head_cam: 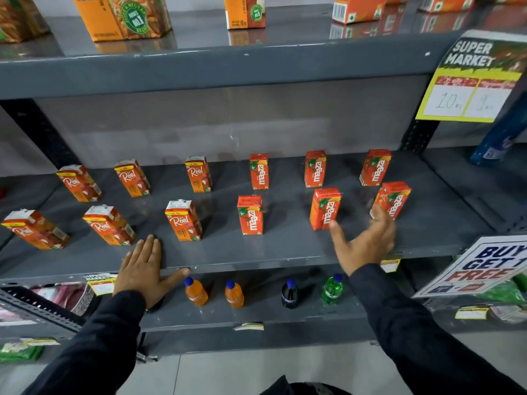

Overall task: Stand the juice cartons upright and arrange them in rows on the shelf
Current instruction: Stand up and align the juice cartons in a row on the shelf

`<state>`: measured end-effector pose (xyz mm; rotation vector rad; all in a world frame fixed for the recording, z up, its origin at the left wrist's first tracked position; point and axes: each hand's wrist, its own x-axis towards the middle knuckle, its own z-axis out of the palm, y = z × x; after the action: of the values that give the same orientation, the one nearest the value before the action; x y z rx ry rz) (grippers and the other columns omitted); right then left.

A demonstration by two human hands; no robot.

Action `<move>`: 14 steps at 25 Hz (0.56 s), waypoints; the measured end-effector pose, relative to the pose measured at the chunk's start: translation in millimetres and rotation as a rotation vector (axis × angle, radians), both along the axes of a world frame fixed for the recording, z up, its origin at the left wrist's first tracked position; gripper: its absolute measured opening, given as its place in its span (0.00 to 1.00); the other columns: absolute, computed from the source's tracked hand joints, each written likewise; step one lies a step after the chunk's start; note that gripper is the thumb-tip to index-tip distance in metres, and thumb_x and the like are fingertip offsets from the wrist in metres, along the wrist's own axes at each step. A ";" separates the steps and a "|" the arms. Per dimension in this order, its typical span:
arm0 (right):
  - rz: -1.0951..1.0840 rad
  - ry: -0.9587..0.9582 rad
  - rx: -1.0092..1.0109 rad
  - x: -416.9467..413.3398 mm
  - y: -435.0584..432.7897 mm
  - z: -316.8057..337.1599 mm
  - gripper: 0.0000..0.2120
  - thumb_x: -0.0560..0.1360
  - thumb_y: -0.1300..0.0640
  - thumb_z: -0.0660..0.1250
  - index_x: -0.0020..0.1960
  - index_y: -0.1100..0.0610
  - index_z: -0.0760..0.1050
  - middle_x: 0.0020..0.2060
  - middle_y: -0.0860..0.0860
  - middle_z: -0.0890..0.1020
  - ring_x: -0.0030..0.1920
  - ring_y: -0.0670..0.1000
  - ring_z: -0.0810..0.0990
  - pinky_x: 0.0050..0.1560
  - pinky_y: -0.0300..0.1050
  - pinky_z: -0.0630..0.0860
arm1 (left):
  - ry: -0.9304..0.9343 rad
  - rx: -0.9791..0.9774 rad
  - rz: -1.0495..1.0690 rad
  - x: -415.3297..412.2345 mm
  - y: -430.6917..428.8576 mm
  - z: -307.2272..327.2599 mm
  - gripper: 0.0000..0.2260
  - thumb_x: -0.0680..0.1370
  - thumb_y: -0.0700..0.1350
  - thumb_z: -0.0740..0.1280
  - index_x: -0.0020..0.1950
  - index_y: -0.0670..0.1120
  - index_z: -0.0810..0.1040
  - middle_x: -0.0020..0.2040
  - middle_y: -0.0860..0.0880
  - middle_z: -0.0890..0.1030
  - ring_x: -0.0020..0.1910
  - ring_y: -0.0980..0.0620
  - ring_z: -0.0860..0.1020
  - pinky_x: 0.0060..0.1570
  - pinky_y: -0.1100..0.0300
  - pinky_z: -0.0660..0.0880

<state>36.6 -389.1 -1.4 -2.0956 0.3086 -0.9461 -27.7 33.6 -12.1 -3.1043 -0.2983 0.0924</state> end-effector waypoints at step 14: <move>-0.170 0.502 -0.104 38.3 -83.3 -0.2 0.34 0.65 0.42 0.71 0.64 0.57 0.63 0.60 0.60 0.76 0.61 0.65 0.72 0.60 0.61 0.66 | 0.004 -0.040 0.153 -28.4 -32.1 7.7 0.51 0.67 0.76 0.45 0.77 0.39 0.50 0.78 0.40 0.50 0.77 0.43 0.48 0.74 0.47 0.52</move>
<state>74.9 -472.3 -1.6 -2.4153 0.7152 -0.5225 -56.0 1.5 -4.3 -3.1158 -0.5397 0.1086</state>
